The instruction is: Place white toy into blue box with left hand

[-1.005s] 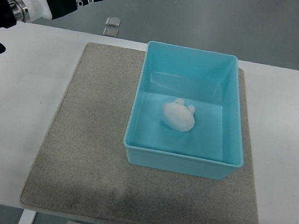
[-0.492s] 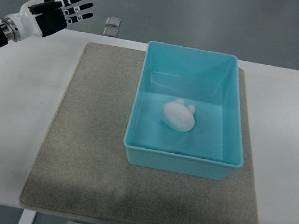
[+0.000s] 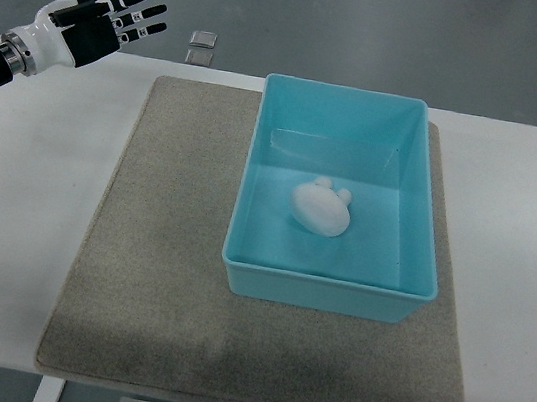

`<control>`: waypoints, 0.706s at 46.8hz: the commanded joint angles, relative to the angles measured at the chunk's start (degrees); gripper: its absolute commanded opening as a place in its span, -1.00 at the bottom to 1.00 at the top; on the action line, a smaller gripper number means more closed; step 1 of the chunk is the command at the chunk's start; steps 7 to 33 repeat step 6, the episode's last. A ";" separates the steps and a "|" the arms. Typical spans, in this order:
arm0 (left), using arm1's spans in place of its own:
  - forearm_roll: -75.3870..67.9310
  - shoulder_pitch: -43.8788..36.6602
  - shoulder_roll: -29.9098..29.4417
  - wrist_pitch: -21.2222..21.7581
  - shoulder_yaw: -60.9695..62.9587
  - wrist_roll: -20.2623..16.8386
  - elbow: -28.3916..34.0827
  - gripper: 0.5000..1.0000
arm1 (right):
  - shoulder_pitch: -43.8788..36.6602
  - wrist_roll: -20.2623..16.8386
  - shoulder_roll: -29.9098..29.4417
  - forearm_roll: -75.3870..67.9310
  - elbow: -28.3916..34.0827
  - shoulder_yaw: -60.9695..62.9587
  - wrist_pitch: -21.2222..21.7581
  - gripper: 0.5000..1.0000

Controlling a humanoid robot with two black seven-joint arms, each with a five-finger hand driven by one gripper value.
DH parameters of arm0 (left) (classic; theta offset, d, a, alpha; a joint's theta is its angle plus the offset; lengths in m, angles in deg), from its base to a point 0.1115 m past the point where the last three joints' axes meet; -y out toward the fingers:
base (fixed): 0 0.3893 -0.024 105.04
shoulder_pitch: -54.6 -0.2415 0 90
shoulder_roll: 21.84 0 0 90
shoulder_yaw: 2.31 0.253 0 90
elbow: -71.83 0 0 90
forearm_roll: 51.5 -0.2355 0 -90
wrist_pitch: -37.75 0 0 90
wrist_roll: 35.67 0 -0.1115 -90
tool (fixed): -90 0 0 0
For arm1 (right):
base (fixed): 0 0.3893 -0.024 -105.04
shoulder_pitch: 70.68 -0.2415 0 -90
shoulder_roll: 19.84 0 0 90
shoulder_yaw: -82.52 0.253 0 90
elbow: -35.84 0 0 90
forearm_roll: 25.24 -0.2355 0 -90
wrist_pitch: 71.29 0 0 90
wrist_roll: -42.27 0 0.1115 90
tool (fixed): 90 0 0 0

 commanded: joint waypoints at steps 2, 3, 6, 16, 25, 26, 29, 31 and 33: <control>0.00 -0.02 -0.39 -0.05 0.00 0.00 0.09 0.99 | 0.26 0.04 0.00 0.13 0.00 0.01 0.05 0.74; 0.00 -0.02 -0.39 0.03 0.00 0.00 0.09 0.99 | 0.26 0.04 0.00 0.05 0.00 -0.07 0.13 0.74; 0.00 -0.02 -0.39 -0.05 0.00 0.00 0.01 0.99 | 0.26 -0.04 0.00 0.40 0.00 -0.25 0.14 0.74; 0.00 -0.02 -0.39 -0.05 0.00 0.00 0.01 0.99 | 0.26 -0.04 0.00 0.40 0.00 -0.25 0.14 0.74; 0.00 -0.02 -0.39 -0.05 0.00 0.00 0.01 0.99 | 0.26 -0.04 0.00 0.40 0.00 -0.25 0.14 0.74; 0.00 -0.02 -0.39 -0.05 0.00 0.00 0.01 0.99 | 0.26 -0.04 0.00 0.40 0.00 -0.25 0.14 0.74; 0.00 -0.02 -0.39 -0.05 0.00 0.00 0.01 0.99 | 0.26 -0.04 0.00 0.40 0.00 -0.25 0.14 0.74; 0.00 -0.02 -0.39 -0.05 0.00 0.00 0.01 0.99 | 0.26 -0.04 0.00 0.40 0.00 -0.25 0.14 0.74; 0.00 -0.02 -0.39 -0.05 0.00 0.00 0.01 0.99 | 0.26 -0.04 0.00 0.40 0.00 -0.25 0.14 0.74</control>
